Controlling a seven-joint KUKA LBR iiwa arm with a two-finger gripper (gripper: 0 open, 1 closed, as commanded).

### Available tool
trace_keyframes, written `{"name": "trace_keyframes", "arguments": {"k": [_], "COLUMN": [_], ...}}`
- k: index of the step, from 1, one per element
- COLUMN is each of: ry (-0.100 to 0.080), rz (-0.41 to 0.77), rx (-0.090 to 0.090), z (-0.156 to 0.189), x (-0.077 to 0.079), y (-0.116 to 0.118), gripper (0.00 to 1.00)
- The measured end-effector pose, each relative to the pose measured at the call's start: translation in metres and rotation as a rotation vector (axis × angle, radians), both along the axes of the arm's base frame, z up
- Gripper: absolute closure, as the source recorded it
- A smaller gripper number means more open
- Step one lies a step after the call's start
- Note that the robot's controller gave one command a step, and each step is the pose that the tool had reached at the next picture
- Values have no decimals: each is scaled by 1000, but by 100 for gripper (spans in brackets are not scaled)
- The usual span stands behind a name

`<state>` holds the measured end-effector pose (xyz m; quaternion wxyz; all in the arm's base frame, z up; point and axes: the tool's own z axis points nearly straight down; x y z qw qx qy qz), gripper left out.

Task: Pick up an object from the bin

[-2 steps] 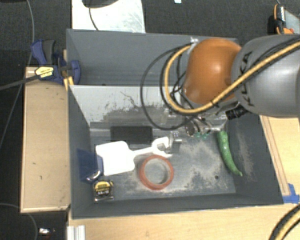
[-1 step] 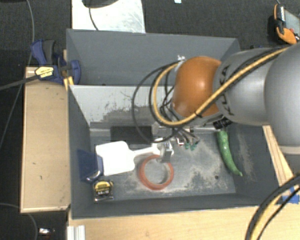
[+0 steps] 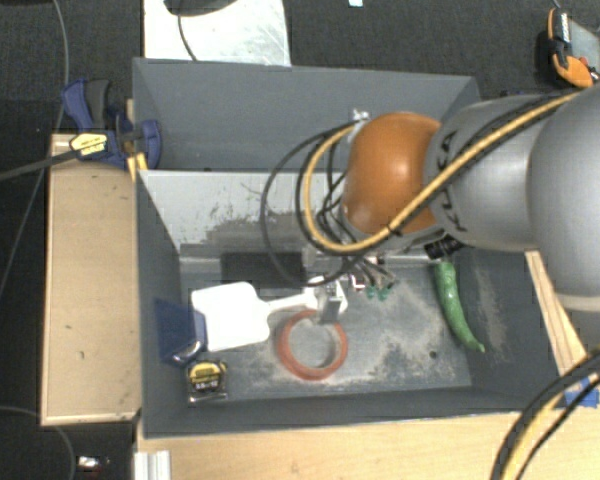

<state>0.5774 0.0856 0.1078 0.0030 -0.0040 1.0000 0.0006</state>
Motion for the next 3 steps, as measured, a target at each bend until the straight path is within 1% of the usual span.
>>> {"name": "trace_keyframes", "arguments": {"k": [1,2,3], "ry": [4,1,1], "rz": [194,-52,-52], "rx": [-1,3,3], "z": [-6,-34,-34], "x": [-56,-10,-10], "y": [-22,1,1], "gripper": [0,100,100]}}
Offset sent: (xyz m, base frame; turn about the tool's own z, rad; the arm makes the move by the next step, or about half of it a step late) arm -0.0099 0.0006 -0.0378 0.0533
